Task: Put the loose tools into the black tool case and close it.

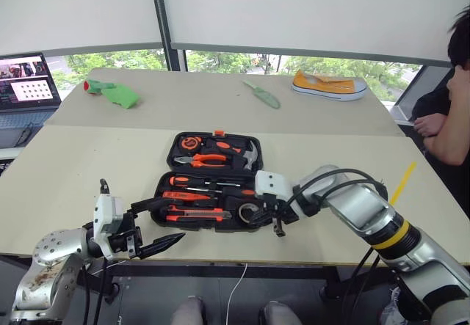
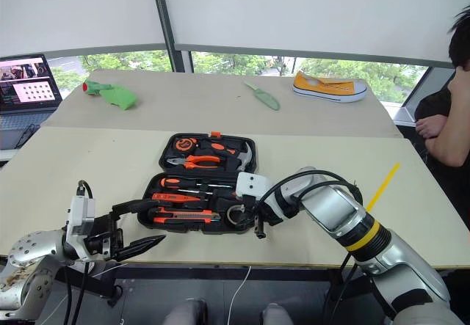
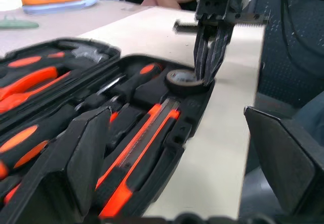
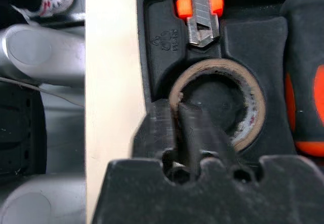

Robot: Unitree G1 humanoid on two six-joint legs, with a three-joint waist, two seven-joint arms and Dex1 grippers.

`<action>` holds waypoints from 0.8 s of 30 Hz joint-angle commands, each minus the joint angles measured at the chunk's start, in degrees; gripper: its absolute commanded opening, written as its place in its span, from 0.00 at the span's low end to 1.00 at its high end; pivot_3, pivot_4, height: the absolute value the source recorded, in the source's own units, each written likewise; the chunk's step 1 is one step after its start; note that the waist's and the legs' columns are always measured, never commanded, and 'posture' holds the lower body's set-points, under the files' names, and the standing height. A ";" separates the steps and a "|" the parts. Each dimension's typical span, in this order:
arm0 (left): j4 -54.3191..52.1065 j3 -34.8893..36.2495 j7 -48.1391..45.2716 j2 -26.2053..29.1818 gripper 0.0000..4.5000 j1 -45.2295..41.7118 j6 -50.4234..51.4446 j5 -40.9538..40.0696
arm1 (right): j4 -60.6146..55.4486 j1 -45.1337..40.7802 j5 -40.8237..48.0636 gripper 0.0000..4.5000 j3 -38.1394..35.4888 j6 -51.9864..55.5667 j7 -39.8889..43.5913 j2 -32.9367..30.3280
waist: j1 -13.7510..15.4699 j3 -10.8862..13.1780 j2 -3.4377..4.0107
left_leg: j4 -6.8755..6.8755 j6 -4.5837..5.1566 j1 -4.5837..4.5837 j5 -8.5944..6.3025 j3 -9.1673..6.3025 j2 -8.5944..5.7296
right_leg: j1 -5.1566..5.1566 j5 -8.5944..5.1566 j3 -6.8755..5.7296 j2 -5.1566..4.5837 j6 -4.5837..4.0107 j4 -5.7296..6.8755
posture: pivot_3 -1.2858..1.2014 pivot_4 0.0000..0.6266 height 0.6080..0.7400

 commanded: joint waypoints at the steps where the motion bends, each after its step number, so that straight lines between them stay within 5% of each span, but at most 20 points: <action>1: 1.23 2.42 0.34 1.23 1.00 -1.58 -0.80 -0.18 | -0.49 -1.28 0.82 0.44 -1.26 -0.55 1.95 0.33 | 0.02 0.00 0.00 | 0.00 0.00 -0.02 0.00 0.00 0.00 | -0.03 0.00 0.00 0.00 0.00 0.00 | 0.52 0.24 1.00; 6: 8.01 5.72 3.93 1.93 1.00 -5.12 -0.47 0.62 | -2.25 -0.50 7.06 0.83 -9.65 -5.85 11.68 -7.38 | 0.24 0.04 0.01 | -0.04 -0.06 -0.24 -0.05 0.01 0.00 | -0.25 0.17 0.00 0.01 0.34 0.02 | 0.52 0.24 1.00; 8: 12.26 6.85 7.13 1.47 1.00 -8.97 -0.40 1.17 | 0.81 1.28 11.41 0.83 -16.65 -6.68 10.99 -6.58 | 0.51 0.04 -0.02 | 0.02 -0.05 -0.51 -0.04 -0.01 0.00 | -0.55 0.19 0.00 0.04 0.36 0.09 | 0.52 0.24 1.00; 10: 17.27 6.77 12.38 1.19 0.88 -13.51 -0.21 3.99 | 5.67 2.69 9.78 0.84 -19.60 -10.52 8.06 -5.75 | 0.62 0.03 -0.06 | 0.09 -0.04 -0.55 -0.03 -0.05 0.03 | -0.56 0.24 0.00 0.11 0.38 0.10 | 0.52 0.24 1.00; 14: 30.03 3.79 23.61 1.28 0.57 -24.46 2.88 11.71 | 23.13 4.39 -2.06 0.59 -20.05 -27.47 -4.75 -2.16 | 0.73 0.01 -0.19 | 0.17 0.02 -0.52 0.02 -0.07 0.00 | -0.50 0.38 0.00 0.16 0.51 0.08 | 0.52 0.24 1.00; 21: 40.29 -4.33 24.71 -0.80 0.01 -34.41 2.77 19.54 | 43.93 0.30 -11.82 0.05 -18.39 -44.44 -15.49 7.39 | 0.19 0.14 -0.22 | 0.10 -0.03 -0.82 0.08 0.06 -0.08 | -0.77 0.54 0.19 0.14 0.66 0.10 | 0.52 0.24 1.00; 24: 42.00 -7.85 20.94 -2.79 0.01 -36.74 2.20 20.67 | 48.01 -1.01 -12.79 0.05 -18.80 -47.60 -16.70 10.60 | 0.19 0.14 -0.22 | 0.08 -0.03 -0.82 0.09 0.04 -0.08 | -0.74 0.54 0.18 0.17 0.66 0.11 | 0.52 0.24 1.00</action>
